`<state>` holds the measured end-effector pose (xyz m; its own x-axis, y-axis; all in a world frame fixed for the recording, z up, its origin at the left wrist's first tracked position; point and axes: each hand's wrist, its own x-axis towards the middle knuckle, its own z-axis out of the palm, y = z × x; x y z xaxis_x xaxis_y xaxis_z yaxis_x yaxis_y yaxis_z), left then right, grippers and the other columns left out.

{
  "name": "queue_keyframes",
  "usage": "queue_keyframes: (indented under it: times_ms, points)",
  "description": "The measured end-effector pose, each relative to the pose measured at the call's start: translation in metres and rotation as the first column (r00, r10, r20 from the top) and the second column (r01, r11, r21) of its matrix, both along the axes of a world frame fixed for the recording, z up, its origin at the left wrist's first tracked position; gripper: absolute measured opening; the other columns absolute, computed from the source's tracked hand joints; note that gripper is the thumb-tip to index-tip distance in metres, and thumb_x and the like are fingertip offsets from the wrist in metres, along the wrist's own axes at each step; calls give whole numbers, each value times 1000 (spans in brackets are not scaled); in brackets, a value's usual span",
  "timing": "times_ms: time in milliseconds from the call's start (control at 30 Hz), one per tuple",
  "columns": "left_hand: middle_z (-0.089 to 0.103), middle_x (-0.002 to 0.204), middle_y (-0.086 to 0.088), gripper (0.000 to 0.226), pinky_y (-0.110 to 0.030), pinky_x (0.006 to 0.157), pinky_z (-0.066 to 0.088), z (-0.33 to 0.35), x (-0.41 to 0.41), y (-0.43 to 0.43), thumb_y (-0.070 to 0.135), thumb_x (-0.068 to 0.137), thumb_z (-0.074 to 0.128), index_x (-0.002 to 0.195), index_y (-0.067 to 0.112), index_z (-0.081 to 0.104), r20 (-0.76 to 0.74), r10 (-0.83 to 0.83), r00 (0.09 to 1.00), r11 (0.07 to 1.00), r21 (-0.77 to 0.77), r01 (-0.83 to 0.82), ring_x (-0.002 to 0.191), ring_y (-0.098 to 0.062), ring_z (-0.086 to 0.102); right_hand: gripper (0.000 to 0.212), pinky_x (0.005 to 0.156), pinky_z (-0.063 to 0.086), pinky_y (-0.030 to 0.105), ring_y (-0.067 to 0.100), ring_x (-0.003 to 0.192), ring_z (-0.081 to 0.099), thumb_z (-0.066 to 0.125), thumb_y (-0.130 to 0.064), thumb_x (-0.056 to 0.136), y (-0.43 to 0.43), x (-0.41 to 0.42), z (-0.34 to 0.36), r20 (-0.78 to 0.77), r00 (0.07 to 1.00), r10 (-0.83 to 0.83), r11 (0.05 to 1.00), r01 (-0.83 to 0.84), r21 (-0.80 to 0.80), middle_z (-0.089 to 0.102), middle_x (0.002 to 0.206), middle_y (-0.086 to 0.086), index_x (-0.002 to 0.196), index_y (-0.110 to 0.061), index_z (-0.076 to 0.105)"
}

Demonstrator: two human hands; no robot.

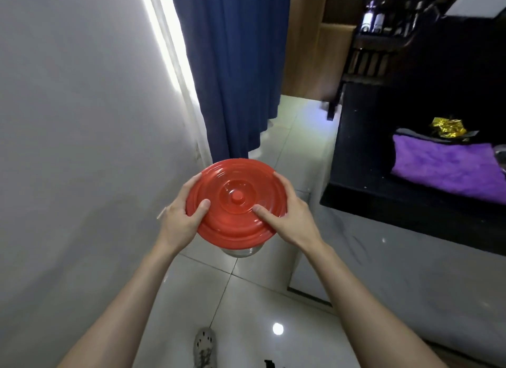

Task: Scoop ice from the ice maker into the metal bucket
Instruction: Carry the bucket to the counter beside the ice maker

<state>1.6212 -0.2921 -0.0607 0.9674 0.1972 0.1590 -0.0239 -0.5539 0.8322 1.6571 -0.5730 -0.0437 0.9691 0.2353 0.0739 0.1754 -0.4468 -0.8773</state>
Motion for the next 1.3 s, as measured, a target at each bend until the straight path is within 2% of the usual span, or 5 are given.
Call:
queue_keyframes:
  times_ms: [267, 800, 933, 1100, 1300]
  points:
    - [63, 132, 28, 59, -13, 98, 46, 21, 105, 42, 40, 105, 68, 157, 51, 43, -18, -306, 952, 952, -22, 305, 114, 17, 60, 91, 111, 50, 37, 8, 128, 61, 80, -72, 80, 45, 23, 8, -2, 952, -307, 951, 307, 36, 60, 143, -21, 155, -57, 30]
    - [67, 135, 19, 58, -37, 110, 54, 15, 240, 25, 50, 101, 66, 152, 62, 41, -31, -586, 810, 810, -63, 583, 119, -2, 67, 93, 107, 47, 27, 6, 125, 62, 79, -71, 81, 54, 73, 12, -7, 812, -583, 812, 583, -3, 61, 142, -17, 158, -52, 29]
    - [64, 133, 27, 58, -28, 108, 53, 14, 279, 12, 51, 103, 64, 155, 59, 39, -36, -622, 782, 783, -53, 620, 117, 5, 65, 93, 107, 49, 28, 6, 124, 64, 81, -71, 80, 45, 106, 6, -11, 793, -609, 793, 609, 20, 64, 139, -17, 157, -53, 31]
    - [63, 139, 23, 58, -29, 108, 52, 18, 342, -4, 58, 103, 63, 155, 60, 38, -33, -647, 762, 762, -43, 646, 122, 2, 64, 91, 93, 40, 5, -1, 121, 62, 83, -62, 83, 32, 162, 7, -3, 788, -616, 786, 616, 52, 63, 136, -20, 158, -48, 33]
    - [60, 142, 30, 56, -26, 108, 51, 25, 409, -26, 47, 107, 61, 157, 55, 39, -30, -650, 759, 760, -31, 649, 125, 5, 62, 89, 107, 51, 28, 3, 121, 64, 83, -63, 82, 12, 230, 10, 10, 777, -630, 776, 629, 50, 66, 134, -21, 155, -52, 34]
